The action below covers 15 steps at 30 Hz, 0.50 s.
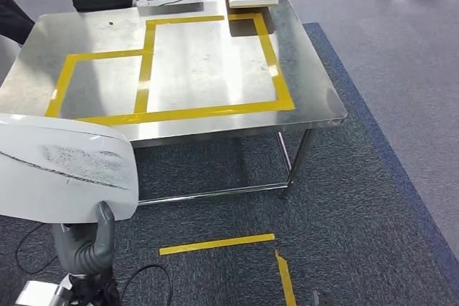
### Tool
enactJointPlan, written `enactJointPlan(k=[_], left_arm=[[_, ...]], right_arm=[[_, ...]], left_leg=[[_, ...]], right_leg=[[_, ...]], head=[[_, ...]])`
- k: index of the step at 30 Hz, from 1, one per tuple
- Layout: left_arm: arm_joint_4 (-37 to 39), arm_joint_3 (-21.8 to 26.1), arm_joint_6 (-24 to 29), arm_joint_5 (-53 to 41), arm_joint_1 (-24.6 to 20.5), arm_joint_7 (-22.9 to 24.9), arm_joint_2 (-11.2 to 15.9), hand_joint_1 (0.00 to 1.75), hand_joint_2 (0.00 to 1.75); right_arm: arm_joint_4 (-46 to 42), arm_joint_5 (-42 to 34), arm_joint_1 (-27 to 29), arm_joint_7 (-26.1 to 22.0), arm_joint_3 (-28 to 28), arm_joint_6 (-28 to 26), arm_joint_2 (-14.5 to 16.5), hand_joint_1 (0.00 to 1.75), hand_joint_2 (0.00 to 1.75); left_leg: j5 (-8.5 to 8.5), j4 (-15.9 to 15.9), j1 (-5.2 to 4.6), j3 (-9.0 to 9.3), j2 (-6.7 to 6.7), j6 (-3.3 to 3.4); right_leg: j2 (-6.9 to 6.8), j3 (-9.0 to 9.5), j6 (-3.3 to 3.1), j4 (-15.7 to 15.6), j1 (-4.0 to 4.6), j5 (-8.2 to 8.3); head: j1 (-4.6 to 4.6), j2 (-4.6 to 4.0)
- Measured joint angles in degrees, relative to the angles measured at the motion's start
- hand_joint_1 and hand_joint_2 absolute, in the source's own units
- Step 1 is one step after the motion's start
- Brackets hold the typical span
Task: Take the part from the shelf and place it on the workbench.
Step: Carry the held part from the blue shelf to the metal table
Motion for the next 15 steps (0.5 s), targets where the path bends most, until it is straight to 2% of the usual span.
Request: enactJointPlan(k=[3, 5, 6, 8, 9, 10, 11, 13, 14, 15], left_arm=[[0.1, 0.0, 0.2, 0.2, 0.1, 0.0, 0.0, 1.75, 1.75], [0.1, 0.1, 0.3, 0.3, 0.1, 0.0, 0.0, 1.75, 1.75], [0.1, 0.0, 0.3, 0.3, 0.1, 0.0, -0.1, 1.75, 1.75], [0.1, 0.0, 0.3, 0.3, 0.1, 0.0, -0.1, 1.75, 1.75], [0.1, 0.1, 0.3, 0.3, 0.2, 0.0, -0.1, 1.75, 1.75], [0.1, 0.1, 0.3, 0.3, 0.3, 0.0, -0.1, 1.75, 1.75], [0.1, 0.1, 0.3, 0.3, 0.3, 0.0, -0.1, 1.75, 1.75], [0.1, 0.1, 0.3, 0.3, 0.3, 0.0, -0.1, 1.75, 1.75], [0.1, 0.1, 0.4, 0.3, 0.3, 0.0, -0.1, 1.75, 1.75], [0.1, 0.1, 0.4, 0.3, 0.3, 0.0, -0.1, 1.75, 1.75]], right_arm=[[0.0, 0.3, -0.1, -0.2, 0.1, -0.1, 0.0, 0.00, 0.00], [0.0, 0.5, -0.1, -0.2, 0.2, -0.1, 0.0, 0.00, 0.00], [0.0, 0.6, -0.2, -0.3, 0.3, -0.1, 0.0, 0.00, 0.00], [0.0, 0.7, -0.1, -0.3, 0.3, -0.2, 0.0, 0.00, 0.00], [0.0, 0.7, 0.0, -0.3, 0.3, -0.2, 0.0, 0.00, 0.00], [0.0, 0.7, 0.1, -0.3, 0.4, -0.3, 0.0, 0.00, 0.00], [0.0, 0.7, 0.2, -0.3, 0.4, -0.3, 0.0, 0.00, 0.00], [0.0, 0.7, 0.2, -0.3, 0.4, -0.3, 0.0, 0.00, 0.00], [0.0, 0.7, 0.2, -0.3, 0.4, -0.3, 0.0, 0.00, 0.00], [0.0, 0.7, 0.2, -0.3, 0.4, -0.3, 0.0, 0.00, 0.00]], left_leg=[[-0.68, -1.3, -0.12, 0.58, -0.25, 1.02], [-0.71, -1.9, 0.10, 1.17, -0.38, 1.64], [-0.79, -2.1, 0.17, 1.43, -0.38, 1.92], [-1.13, -2.1, 0.11, 1.64, -0.51, 2.35], [-1.33, -2.1, 0.07, 1.81, -0.67, 2.47], [-1.57, -2.1, 0.05, 2.08, -0.91, 2.51], [-1.84, -2.1, 0.05, 2.46, -1.20, 2.45], [-2.52, -2.1, 0.01, 3.34, -1.72, 2.13], [-2.88, -2.0, -0.06, 3.61, -1.97, 1.85], [-3.15, -2.0, -0.11, 3.76, -2.16, 1.56]], right_leg=[[-0.39, 0.12, 0.91, -0.4, -0.04, -0.26], [-0.35, -0.77, 1.36, 1.8, -0.04, -1.54], [-0.26, -2.53, 1.48, 4.8, -0.06, -2.78], [-0.17, -7.64, 1.62, 12.8, -0.05, -5.24], [-0.16, -9.84, 1.65, 15.6, -0.05, -5.43], [-0.14, -11.07, 1.66, 16.3, -0.06, -4.43], [-0.09, -11.09, 1.60, 14.7, -0.06, -2.35], [0.53, -8.71, 1.35, 7.5, -0.08, 2.56], [0.96, -7.23, 1.16, 4.3, -0.10, 3.85], [1.33, -6.17, 0.97, 2.2, -0.08, 4.31]], head=[[0.26, 0.01], [0.52, -0.01], [0.67, -0.01], [0.91, -0.01], [0.95, -0.01], [0.97, -0.01], [0.97, -0.01], [0.98, -0.01], [0.96, -0.01], [0.93, -0.01]])
